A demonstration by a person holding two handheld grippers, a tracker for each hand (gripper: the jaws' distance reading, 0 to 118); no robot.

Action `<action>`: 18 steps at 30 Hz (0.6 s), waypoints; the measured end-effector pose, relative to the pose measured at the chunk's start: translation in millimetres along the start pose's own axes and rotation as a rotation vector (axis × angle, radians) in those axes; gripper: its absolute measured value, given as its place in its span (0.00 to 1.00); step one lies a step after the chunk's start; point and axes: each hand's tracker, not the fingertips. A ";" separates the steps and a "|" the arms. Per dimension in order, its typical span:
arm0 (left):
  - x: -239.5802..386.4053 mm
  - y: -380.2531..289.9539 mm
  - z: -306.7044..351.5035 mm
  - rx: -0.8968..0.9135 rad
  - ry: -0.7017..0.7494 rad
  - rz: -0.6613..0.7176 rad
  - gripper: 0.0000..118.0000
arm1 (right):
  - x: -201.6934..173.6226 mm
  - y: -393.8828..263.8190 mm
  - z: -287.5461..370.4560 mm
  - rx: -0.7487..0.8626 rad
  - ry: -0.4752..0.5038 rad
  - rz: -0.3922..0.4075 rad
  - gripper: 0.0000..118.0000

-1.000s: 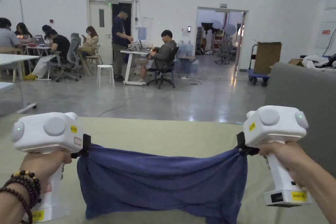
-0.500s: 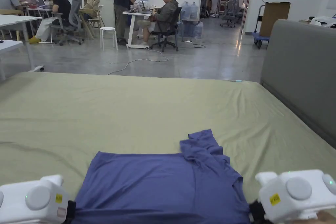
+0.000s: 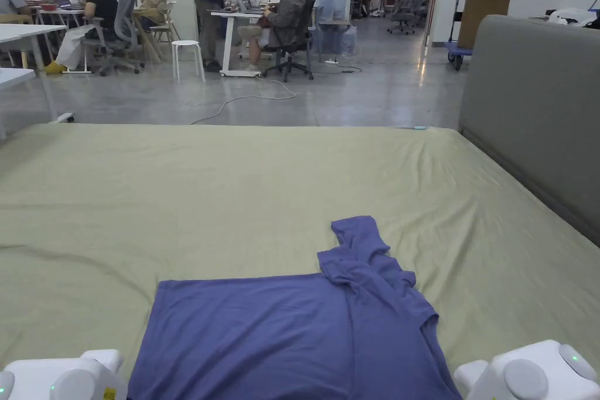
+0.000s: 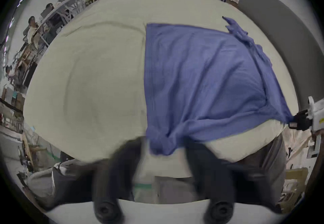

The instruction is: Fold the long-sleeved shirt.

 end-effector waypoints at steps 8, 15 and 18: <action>3.9 18.9 39.2 0.140 -0.046 0.002 0.65 | -3.7 10.4 28.5 0.099 -0.036 0.001 0.84; 25.7 63.2 28.1 0.231 -0.093 -0.036 0.00 | -7.4 46.3 25.7 0.178 -0.019 -0.039 0.00; 33.6 94.9 11.6 0.235 -0.097 -0.058 0.00 | 0.5 91.3 27.2 0.198 -0.024 -0.023 0.00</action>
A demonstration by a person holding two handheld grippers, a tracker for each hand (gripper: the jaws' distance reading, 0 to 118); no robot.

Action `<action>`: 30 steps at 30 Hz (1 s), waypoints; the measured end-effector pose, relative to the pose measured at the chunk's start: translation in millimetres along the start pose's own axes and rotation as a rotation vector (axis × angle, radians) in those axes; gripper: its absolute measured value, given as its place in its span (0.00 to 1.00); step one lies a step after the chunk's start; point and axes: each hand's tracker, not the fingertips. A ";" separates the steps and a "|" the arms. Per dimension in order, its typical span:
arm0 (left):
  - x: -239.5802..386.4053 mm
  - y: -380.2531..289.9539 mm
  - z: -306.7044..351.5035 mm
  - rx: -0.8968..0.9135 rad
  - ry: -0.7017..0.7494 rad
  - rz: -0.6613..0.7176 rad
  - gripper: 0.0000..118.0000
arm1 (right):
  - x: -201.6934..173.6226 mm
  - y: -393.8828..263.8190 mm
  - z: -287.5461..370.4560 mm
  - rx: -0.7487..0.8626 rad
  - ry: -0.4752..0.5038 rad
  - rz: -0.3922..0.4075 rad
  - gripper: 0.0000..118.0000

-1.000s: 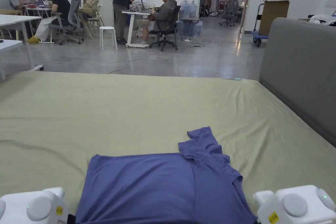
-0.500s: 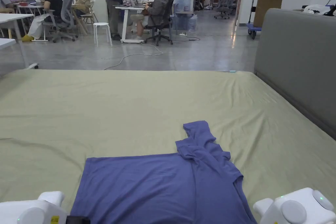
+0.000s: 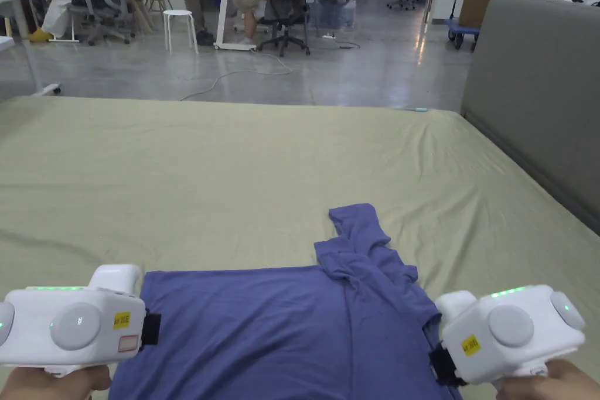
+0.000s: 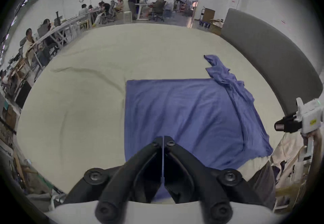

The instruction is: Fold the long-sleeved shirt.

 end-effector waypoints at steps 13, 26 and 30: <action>-17.4 84.7 -116.4 0.048 0.007 0.077 0.00 | 58.0 318.6 -142.6 0.106 -0.144 -0.112 0.76; -35.8 96.2 -162.4 0.034 0.054 0.097 0.00 | 89.5 403.3 -263.4 0.040 -0.147 -0.317 0.28; -38.0 95.6 -161.2 0.035 0.042 0.111 0.00 | 76.8 396.2 -246.2 0.105 -0.159 -0.276 0.01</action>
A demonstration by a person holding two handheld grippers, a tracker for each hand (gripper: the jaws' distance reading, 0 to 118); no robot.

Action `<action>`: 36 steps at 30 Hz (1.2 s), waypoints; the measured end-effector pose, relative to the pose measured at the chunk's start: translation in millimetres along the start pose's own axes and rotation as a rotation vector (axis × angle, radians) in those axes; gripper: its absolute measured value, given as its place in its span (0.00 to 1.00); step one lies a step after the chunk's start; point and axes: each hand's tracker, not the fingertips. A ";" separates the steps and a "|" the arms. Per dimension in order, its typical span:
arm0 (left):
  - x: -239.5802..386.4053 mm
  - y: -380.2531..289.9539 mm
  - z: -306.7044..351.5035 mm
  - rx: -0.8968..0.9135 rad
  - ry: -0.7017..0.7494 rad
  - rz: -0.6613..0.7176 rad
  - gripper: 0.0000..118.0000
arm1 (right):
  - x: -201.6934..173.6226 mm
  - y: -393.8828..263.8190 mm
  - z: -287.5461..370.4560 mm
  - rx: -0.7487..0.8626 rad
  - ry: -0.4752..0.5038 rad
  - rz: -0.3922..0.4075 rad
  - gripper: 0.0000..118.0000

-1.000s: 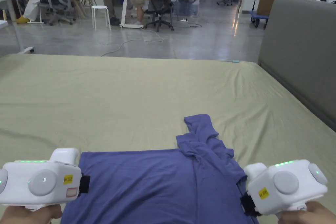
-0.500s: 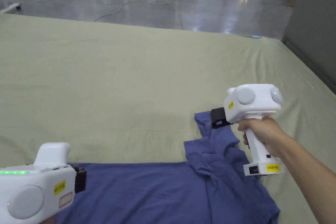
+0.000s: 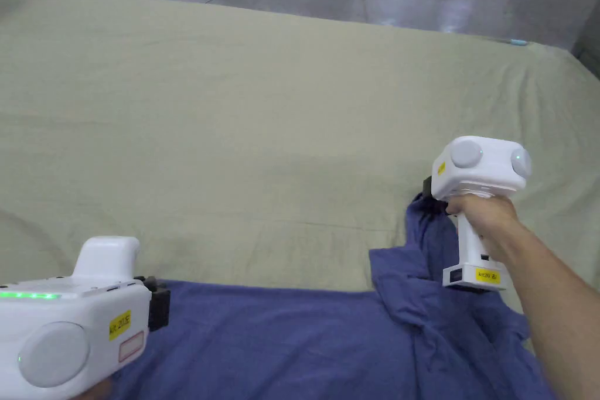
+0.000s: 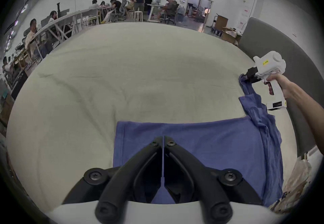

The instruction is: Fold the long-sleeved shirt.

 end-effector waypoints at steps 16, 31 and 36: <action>13.5 -52.4 90.7 0.075 -0.021 0.021 0.00 | 29.8 -211.4 290.4 0.329 0.093 0.123 0.01; 31.3 -112.8 145.9 0.050 -0.083 -0.001 0.00 | 23.6 -337.1 187.1 0.013 0.092 0.119 0.23; 25.8 -109.9 154.5 0.061 -0.085 0.005 0.00 | 48.4 -317.0 258.9 0.159 0.150 0.035 0.87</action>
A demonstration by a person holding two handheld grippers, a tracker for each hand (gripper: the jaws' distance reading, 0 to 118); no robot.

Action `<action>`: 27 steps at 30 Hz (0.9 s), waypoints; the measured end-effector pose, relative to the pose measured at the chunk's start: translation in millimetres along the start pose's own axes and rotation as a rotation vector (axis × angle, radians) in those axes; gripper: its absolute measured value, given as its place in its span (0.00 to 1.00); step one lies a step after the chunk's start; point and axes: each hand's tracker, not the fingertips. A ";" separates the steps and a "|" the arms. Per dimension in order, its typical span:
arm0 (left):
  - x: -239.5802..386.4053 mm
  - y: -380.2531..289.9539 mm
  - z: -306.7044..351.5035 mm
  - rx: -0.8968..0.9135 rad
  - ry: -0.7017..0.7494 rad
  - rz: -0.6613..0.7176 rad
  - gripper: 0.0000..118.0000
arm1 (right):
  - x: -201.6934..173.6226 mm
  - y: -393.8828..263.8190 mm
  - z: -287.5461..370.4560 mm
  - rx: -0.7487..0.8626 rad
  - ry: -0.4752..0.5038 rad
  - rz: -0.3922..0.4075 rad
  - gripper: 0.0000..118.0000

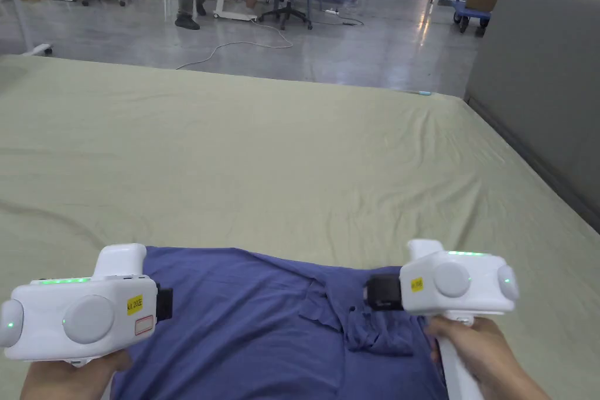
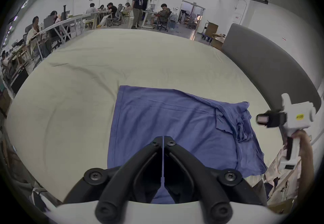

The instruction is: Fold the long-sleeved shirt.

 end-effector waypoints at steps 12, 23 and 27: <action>5.6 11.9 -23.9 -0.023 -0.008 -0.013 0.00 | 22.0 52.9 -21.9 -0.054 -0.118 0.028 0.00; -12.7 48.2 -79.0 -0.080 0.037 -0.022 0.00 | 54.1 87.5 -148.1 -0.282 -0.135 -0.071 0.73; -30.1 78.7 -103.2 -0.090 0.062 0.004 0.04 | 49.1 76.7 -173.6 -0.347 -0.088 -0.086 0.30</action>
